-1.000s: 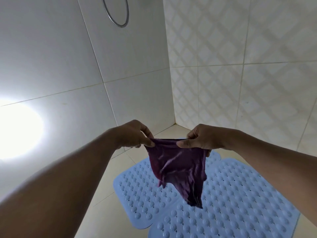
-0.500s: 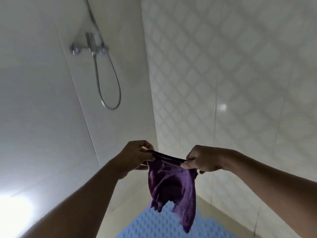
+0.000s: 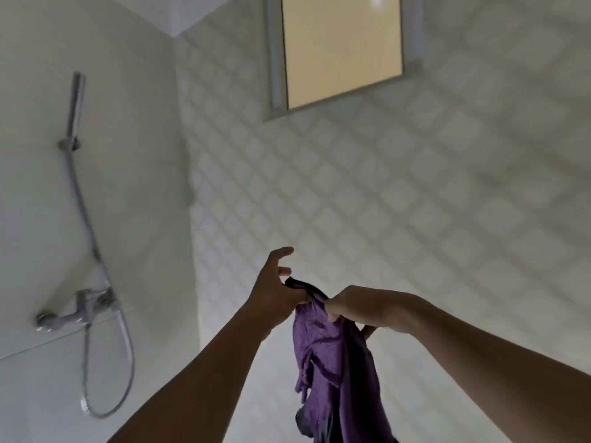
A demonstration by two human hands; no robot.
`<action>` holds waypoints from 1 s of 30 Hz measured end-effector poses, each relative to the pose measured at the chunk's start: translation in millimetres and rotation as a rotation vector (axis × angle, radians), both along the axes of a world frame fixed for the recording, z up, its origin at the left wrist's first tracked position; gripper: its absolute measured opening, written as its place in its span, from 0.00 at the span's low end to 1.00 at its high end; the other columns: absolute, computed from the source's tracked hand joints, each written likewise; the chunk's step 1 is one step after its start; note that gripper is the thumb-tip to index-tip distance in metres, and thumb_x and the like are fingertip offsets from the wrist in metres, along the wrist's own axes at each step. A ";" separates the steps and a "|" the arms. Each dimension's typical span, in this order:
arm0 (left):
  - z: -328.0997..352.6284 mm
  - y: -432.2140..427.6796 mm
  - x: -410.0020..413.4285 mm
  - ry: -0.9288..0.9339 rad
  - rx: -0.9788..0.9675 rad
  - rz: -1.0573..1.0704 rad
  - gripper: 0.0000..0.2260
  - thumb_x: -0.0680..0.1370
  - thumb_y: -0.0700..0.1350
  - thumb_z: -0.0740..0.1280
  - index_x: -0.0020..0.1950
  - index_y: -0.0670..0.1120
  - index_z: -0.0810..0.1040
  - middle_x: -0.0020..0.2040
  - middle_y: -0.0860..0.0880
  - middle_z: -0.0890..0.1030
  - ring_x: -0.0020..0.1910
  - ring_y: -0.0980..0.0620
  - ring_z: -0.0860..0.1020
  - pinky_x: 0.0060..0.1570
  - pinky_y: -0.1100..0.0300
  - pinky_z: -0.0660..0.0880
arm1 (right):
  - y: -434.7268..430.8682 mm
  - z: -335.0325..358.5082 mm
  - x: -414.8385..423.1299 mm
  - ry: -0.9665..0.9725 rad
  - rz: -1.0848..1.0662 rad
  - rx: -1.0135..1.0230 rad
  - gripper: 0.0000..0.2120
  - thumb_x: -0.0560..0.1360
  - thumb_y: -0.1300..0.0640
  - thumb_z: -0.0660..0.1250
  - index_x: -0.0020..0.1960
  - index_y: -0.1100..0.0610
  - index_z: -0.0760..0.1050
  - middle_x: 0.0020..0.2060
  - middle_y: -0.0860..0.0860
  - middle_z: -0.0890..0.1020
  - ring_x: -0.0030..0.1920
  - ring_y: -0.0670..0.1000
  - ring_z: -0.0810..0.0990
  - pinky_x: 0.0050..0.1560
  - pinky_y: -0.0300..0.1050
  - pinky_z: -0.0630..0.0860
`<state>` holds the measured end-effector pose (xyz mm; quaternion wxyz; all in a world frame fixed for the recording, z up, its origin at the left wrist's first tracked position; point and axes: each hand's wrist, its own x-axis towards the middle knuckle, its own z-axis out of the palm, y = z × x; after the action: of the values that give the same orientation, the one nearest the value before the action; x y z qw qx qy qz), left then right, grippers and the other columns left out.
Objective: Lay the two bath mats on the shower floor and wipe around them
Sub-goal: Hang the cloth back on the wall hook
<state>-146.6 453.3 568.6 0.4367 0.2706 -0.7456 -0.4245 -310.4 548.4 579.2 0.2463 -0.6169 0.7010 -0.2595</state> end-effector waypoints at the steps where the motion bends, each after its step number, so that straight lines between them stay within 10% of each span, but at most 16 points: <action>1: 10.2 5.5 -15.3 0.013 -0.011 -0.034 0.40 0.69 0.32 0.76 0.73 0.62 0.67 0.62 0.48 0.72 0.43 0.50 0.80 0.35 0.65 0.78 | 7.8 8.1 -8.7 -0.005 -0.027 -0.022 0.13 0.72 0.46 0.66 0.39 0.55 0.78 0.37 0.51 0.82 0.40 0.51 0.82 0.51 0.49 0.83; 5: 36.3 20.7 -69.3 -0.003 -0.072 -0.170 0.47 0.67 0.33 0.78 0.76 0.65 0.60 0.64 0.47 0.71 0.48 0.49 0.80 0.39 0.66 0.79 | 42.0 21.5 -41.2 -0.050 -0.158 -0.149 0.23 0.81 0.41 0.63 0.47 0.61 0.82 0.42 0.58 0.87 0.43 0.56 0.87 0.48 0.50 0.85; 12: 44.3 40.3 -134.5 -0.022 -0.073 -0.472 0.56 0.64 0.34 0.83 0.80 0.63 0.56 0.69 0.43 0.68 0.57 0.46 0.79 0.42 0.65 0.77 | 109.5 28.7 -72.6 0.197 -0.498 -0.380 0.09 0.82 0.54 0.59 0.55 0.50 0.79 0.45 0.50 0.82 0.44 0.51 0.80 0.43 0.45 0.72; 23: 25.6 200.5 -212.3 -0.022 -0.016 -1.173 0.46 0.68 0.28 0.78 0.77 0.60 0.64 0.66 0.43 0.73 0.54 0.46 0.81 0.39 0.63 0.81 | 290.8 26.1 -42.4 0.139 -1.169 -0.258 0.09 0.76 0.59 0.60 0.40 0.53 0.77 0.37 0.51 0.76 0.38 0.52 0.72 0.40 0.47 0.65; 30: 50.8 373.3 -196.2 0.088 -0.220 -1.528 0.49 0.69 0.30 0.78 0.78 0.65 0.60 0.74 0.48 0.68 0.59 0.49 0.80 0.49 0.51 0.84 | 438.8 33.2 37.2 0.015 -1.529 -0.461 0.22 0.81 0.36 0.55 0.54 0.48 0.82 0.51 0.49 0.85 0.52 0.50 0.83 0.60 0.47 0.76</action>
<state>-342.7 826.6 619.3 0.0762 -0.3811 -0.7453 -0.5418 -273.2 987.3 612.4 -0.1385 -0.0023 0.8602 -0.4908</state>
